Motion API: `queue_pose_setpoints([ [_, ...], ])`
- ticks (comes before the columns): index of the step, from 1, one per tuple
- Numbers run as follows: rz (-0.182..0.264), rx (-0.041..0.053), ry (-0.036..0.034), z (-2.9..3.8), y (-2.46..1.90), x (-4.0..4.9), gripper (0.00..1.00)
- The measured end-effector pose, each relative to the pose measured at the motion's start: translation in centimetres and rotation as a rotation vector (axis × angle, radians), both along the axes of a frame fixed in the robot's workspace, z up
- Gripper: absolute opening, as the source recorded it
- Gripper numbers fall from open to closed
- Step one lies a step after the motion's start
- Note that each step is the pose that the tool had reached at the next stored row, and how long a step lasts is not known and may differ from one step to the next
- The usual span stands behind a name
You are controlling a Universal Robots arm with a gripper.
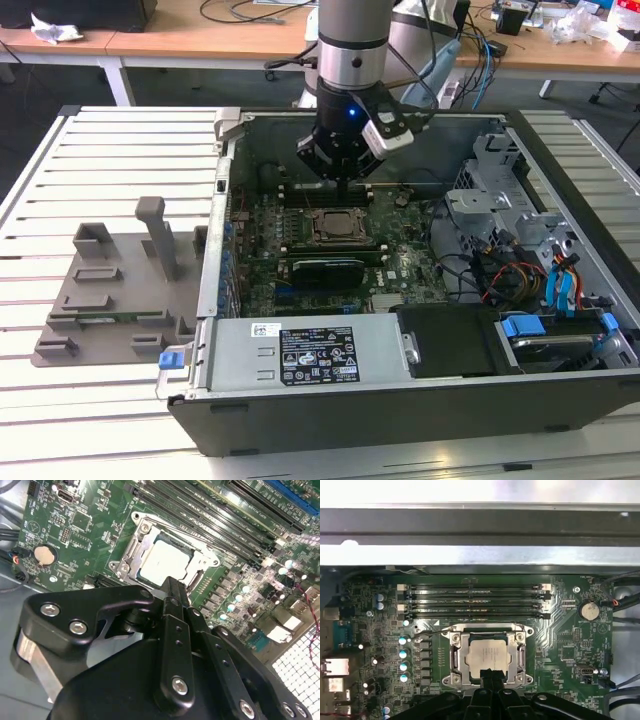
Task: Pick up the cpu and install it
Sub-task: 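Install the first cpu locking lever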
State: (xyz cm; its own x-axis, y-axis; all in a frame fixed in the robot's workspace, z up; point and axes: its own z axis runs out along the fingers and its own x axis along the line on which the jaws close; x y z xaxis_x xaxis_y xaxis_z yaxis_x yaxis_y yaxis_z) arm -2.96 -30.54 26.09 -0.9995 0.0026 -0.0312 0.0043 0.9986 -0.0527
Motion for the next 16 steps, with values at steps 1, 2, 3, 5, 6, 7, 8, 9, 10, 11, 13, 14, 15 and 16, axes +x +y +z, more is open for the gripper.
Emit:
queue_pose_setpoints([
  [1, 0.012, 0.0001, 0.0000, 0.00, 0.00, -0.26, 0.11],
  [2, 0.018, 0.0000, 0.0000, 0.00, 0.00, -0.38, 0.11],
  [3, 0.029, 0.0000, 0.0000, 0.00, 0.00, -0.63, 0.11],
  [5, 0.038, 0.0023, -0.0001, 0.00, 0.00, -1.23, 0.11],
  [6, 0.038, 0.0043, -0.0002, 0.00, 0.00, -1.43, 0.11],
  [7, 0.039, 0.0070, -0.0002, 0.00, 0.00, -1.70, 0.11],
  [8, 0.039, 0.0098, -0.0003, 0.00, 0.00, -1.95, 0.11],
  [9, 0.039, 0.0124, -0.0003, 0.00, 0.00, -2.18, 0.11],
  [10, 0.039, 0.0161, -0.0005, 0.00, 0.00, -2.57, 0.11],
  [11, 0.039, 0.0195, -0.0007, 0.00, 0.00, -2.97, 0.11],
  [13, 0.039, 0.0211, -0.0009, 0.00, 0.00, -3.40, 0.11],
  [14, 0.039, 0.0224, -0.0010, 0.00, 0.00, -3.95, 0.11],
  [15, 0.039, 0.0230, -0.0010, 0.00, 0.00, -4.17, 0.11],
  [16, 0.039, 0.0235, -0.0011, -0.01, 0.00, -4.30, 0.11],
])
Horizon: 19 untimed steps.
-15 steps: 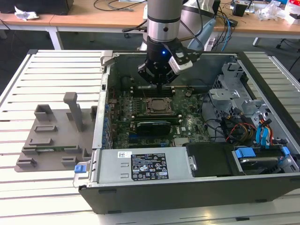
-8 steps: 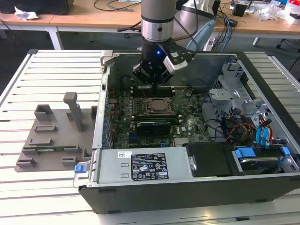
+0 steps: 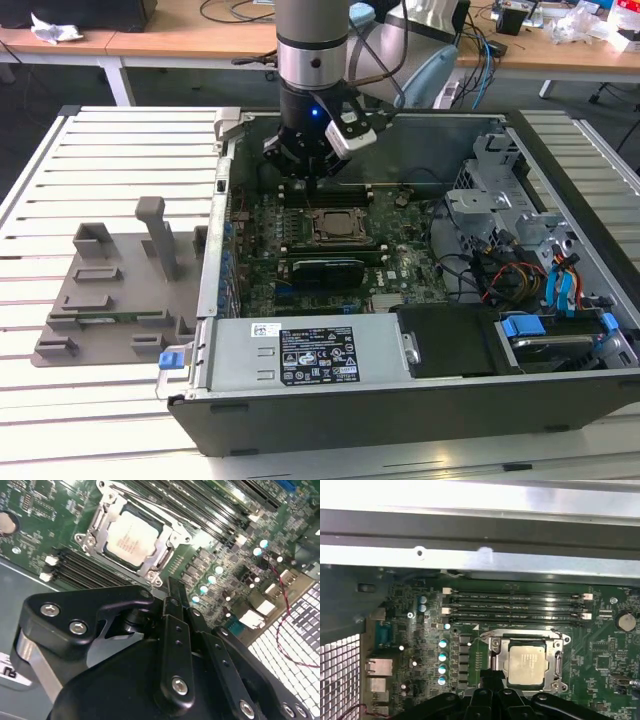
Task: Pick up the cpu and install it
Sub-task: 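Install the first cpu locking lever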
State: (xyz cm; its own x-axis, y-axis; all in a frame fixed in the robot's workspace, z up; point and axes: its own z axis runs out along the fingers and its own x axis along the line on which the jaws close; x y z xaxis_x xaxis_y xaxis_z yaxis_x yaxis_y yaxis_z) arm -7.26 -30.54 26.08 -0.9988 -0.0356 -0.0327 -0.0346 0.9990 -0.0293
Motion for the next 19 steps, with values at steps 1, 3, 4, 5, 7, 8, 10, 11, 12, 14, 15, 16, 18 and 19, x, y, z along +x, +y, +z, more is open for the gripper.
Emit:
queue_pose_setpoints([
  [1, 0.000, 0.0006, 0.0000, 0.00, 0.00, -0.26, 0.11],
  [3, 0.000, 0.0133, 0.0001, 0.01, 0.56, -2.28, 0.11],
  [4, 0.000, 0.0177, 0.0001, 0.01, 0.76, -2.42, 0.11],
  [5, 0.000, 0.0213, 0.0000, 0.00, 0.97, -2.50, 0.11],
  [7, 0.000, 0.0216, 0.0000, 0.00, 1.35, -2.52, 0.11],
  [8, 0.000, 0.0215, 0.0001, 0.01, 1.75, -2.57, 0.11],
  [10, 0.000, 0.0215, 0.0000, 0.01, 2.12, -2.58, 0.11],
  [11, 0.000, 0.0216, 0.0000, 0.02, 2.22, -2.58, 0.11],
  [12, 0.000, 0.0216, 0.0000, 0.04, 2.32, -2.58, 0.11],
  [14, 0.000, 0.0214, 0.0002, 0.17, 2.52, -2.59, 0.11],
  [15, 0.000, 0.0215, 0.0001, 0.17, 2.53, -2.59, 0.11],
  [16, 0.001, 0.0216, 0.0000, 0.16, 2.53, -2.59, 0.11],
  [18, 0.001, 0.0216, 0.0001, 0.16, 2.53, -2.58, 0.11],
  [19, 0.001, 0.0216, 0.0000, 0.16, 2.53, -2.58, 0.11],
])
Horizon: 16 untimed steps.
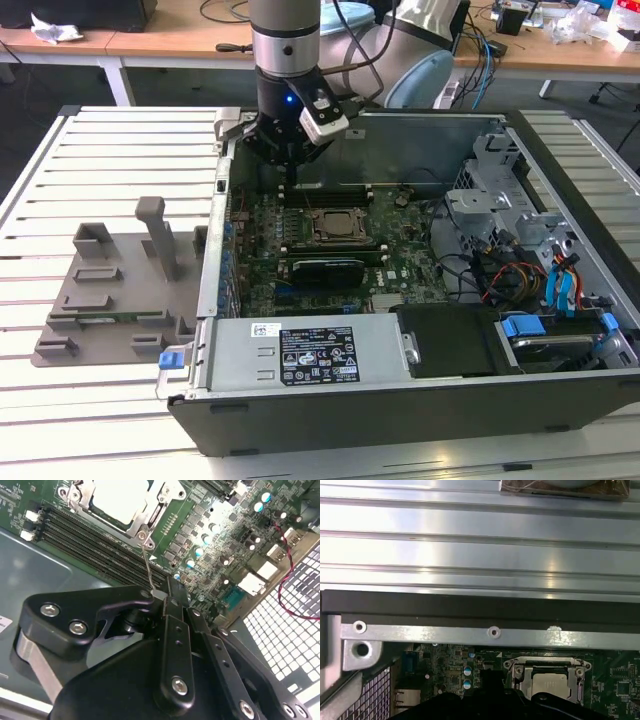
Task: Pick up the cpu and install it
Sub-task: 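Install the first cpu locking lever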
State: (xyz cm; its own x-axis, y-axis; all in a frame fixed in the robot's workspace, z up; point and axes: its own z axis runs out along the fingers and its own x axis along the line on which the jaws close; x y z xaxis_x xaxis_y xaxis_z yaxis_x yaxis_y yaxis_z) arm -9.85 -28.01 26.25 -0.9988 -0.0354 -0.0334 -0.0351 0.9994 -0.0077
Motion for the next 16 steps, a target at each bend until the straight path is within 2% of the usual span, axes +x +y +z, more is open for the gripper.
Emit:
queue_pose_setpoints([
  [3, 0.000, 0.0000, 0.0000, 0.00, 0.00, 0.49, 0.11],
  [10, 0.000, -0.0007, 0.0000, 0.00, 0.00, 2.51, 0.11],
  [16, 0.000, -0.0014, 0.0001, 0.00, 0.00, 3.54, 0.11],
])
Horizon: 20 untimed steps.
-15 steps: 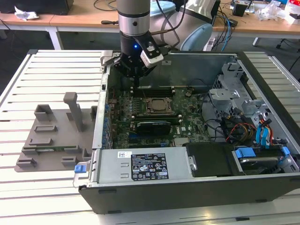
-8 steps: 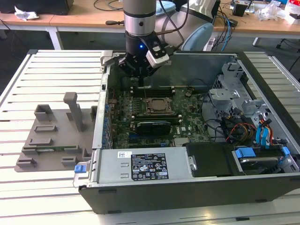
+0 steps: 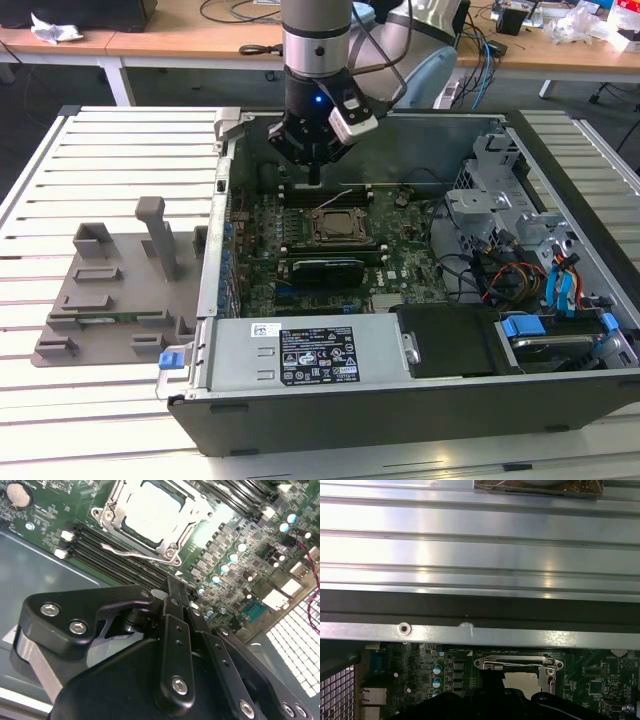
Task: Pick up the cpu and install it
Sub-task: 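Install the first cpu locking lever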
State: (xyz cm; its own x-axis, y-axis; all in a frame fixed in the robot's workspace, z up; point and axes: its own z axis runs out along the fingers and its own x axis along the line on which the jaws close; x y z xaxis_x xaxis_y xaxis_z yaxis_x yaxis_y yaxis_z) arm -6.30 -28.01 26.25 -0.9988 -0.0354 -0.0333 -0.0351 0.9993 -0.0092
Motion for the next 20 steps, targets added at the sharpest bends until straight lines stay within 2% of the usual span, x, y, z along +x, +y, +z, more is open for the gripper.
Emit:
queue_pose_setpoints([
  [8, 0.000, -0.0009, -0.0001, -0.21, 0.00, 1.05, 0.11],
  [13, 0.000, -0.0011, 0.0000, -1.18, 0.00, 1.57, 0.11],
  [20, 0.000, -0.0011, -0.0001, -1.90, 0.00, 1.84, 0.11],
])
